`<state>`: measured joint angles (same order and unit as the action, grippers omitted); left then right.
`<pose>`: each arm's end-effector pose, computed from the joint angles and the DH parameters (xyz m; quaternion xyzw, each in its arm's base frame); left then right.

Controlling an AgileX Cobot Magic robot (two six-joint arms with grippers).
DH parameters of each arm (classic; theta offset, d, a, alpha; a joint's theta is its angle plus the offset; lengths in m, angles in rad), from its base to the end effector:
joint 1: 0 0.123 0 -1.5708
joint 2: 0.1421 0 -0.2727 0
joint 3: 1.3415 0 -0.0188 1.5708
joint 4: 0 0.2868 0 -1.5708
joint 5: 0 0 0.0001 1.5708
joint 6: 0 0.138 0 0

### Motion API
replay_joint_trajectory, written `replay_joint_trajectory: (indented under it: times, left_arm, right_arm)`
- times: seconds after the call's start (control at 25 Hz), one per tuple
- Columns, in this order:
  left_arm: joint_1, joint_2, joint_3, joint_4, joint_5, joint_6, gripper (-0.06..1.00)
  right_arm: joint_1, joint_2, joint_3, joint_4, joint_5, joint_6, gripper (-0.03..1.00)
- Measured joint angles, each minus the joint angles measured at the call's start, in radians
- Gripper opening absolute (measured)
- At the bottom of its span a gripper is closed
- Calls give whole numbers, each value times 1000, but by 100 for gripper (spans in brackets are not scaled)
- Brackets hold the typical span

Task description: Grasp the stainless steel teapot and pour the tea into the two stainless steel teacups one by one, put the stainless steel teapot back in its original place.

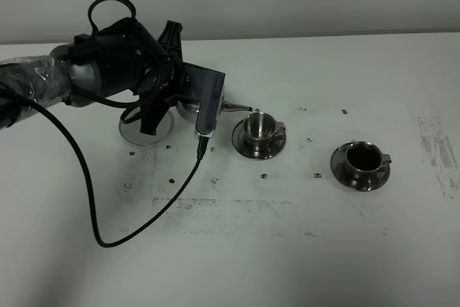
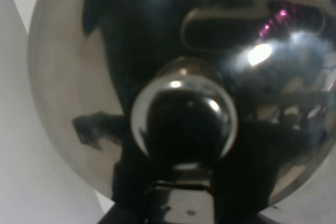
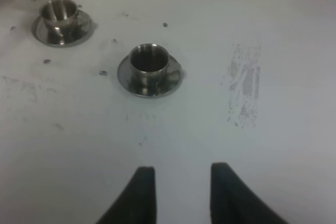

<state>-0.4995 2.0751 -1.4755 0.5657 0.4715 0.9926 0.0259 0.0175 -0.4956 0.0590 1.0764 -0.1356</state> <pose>0.4590 -0.2121 0.1100 0.7718 0.5384 0.2552 0.2222 0.0829 0.0093 0.2684 -0.0706 0.8596 0.0017 0.5060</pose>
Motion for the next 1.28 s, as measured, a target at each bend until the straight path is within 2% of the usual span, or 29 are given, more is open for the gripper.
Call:
replay_joint_trajectory:
  times: [0.2, 0.36, 0.48, 0.68, 1.04, 1.28]
  left_arm:
    - [-8, 1, 0, 54, -11, 0, 18]
    - [-18, 1, 0, 60, -23, -5, 18]
    - [-20, 1, 0, 76, -39, -46, 18]
    - [-29, 1, 0, 149, -40, -119, 18]
    - [-45, 39, -26, 174, -34, -150, 18]
    - [-61, 79, -75, 218, -24, -157, 18]
  right_arm:
    - [0, 0, 0, 0, 0, 0, 24]
    - [0, 0, 0, 0, 0, 0, 24]
    - [0, 0, 0, 0, 0, 0, 24]
    - [0, 0, 0, 0, 0, 0, 24]
    - [0, 0, 0, 0, 0, 0, 24]
    - [0, 0, 0, 0, 0, 0, 24]
